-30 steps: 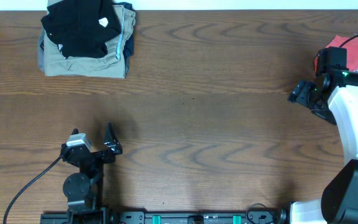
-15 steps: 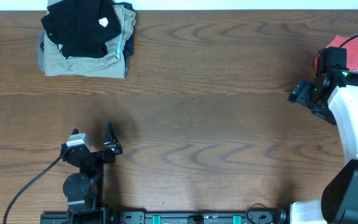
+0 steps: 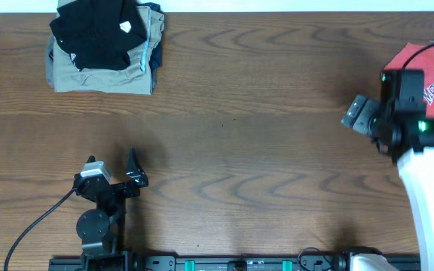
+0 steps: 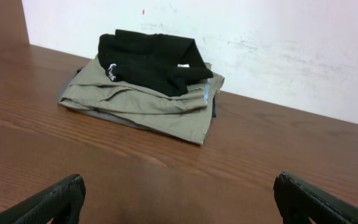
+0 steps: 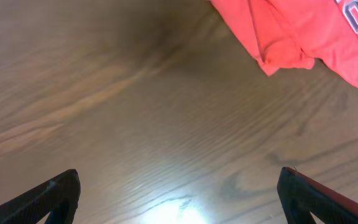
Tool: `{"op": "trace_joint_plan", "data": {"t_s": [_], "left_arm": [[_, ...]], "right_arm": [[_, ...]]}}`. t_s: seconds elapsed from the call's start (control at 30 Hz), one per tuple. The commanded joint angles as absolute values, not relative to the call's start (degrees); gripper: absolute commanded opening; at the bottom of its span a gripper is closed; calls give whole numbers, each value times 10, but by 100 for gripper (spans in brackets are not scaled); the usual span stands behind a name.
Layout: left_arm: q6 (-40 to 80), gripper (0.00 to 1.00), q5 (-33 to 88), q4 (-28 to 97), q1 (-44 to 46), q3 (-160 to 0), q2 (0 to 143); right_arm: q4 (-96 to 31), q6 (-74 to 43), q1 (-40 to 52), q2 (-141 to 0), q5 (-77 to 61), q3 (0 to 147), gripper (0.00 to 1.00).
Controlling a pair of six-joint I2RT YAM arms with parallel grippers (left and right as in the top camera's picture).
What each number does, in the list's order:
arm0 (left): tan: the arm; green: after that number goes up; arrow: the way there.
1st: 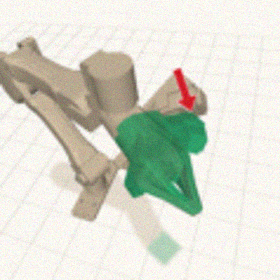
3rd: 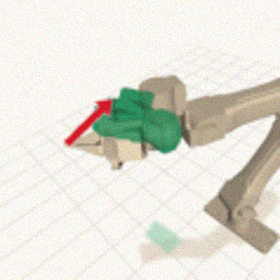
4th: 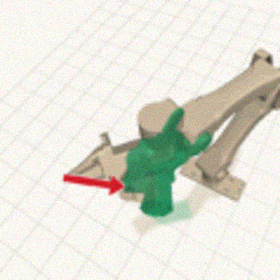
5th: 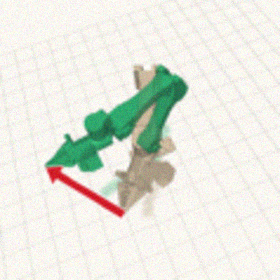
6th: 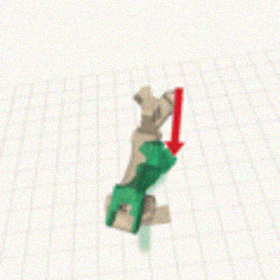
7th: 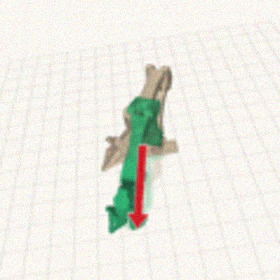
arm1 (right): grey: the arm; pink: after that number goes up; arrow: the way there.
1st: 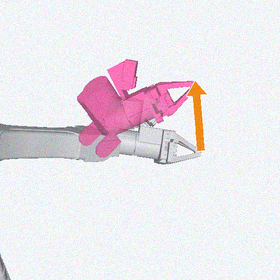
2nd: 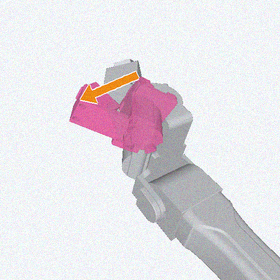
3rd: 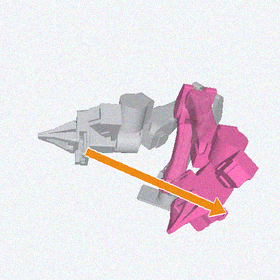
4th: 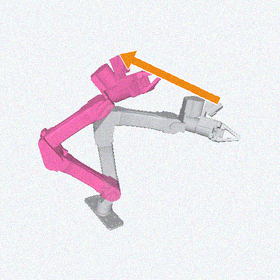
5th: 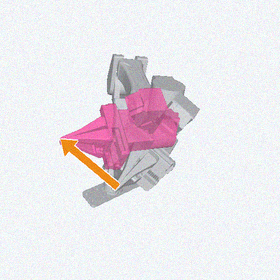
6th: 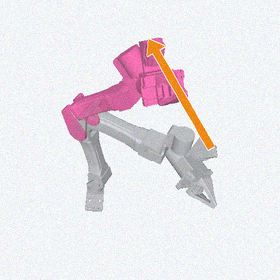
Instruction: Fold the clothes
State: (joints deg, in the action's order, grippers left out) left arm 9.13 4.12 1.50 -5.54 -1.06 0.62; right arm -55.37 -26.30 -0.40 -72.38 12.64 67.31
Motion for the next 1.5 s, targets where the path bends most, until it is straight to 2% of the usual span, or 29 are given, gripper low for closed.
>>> {"op": "trace_joint_plan", "data": {"t_s": [0.0, 0.33, 0.5, 0.7, 1.03, 1.3, 1.47], "left_arm": [[86, 98, 45, 36, -58, -2, 2], [86, 97, 45, 36, -58, -2, 2], [86, 98, 45, 36, -58, -2, 2], [86, 98, 45, 36, -58, -2, 2], [86, 98, 45, 36, -58, -2, 2], [86, 98, 45, 36, -58, -2, 2], [86, 98, 45, 36, -58, -2, 2]], "right_arm": [[-555, -261, 35, -652, 135, 631, 99], [-552, -261, 90, -369, 156, 421, 99], [-442, -240, 83, -228, 150, 329, 99], [-300, -128, 74, -117, 27, 222, 99], [-102, -113, 50, -28, -41, 66, 99], [8, -113, 33, -3, -46, 2, 99], [1, -113, 5, -3, -46, 3, 99]]}}
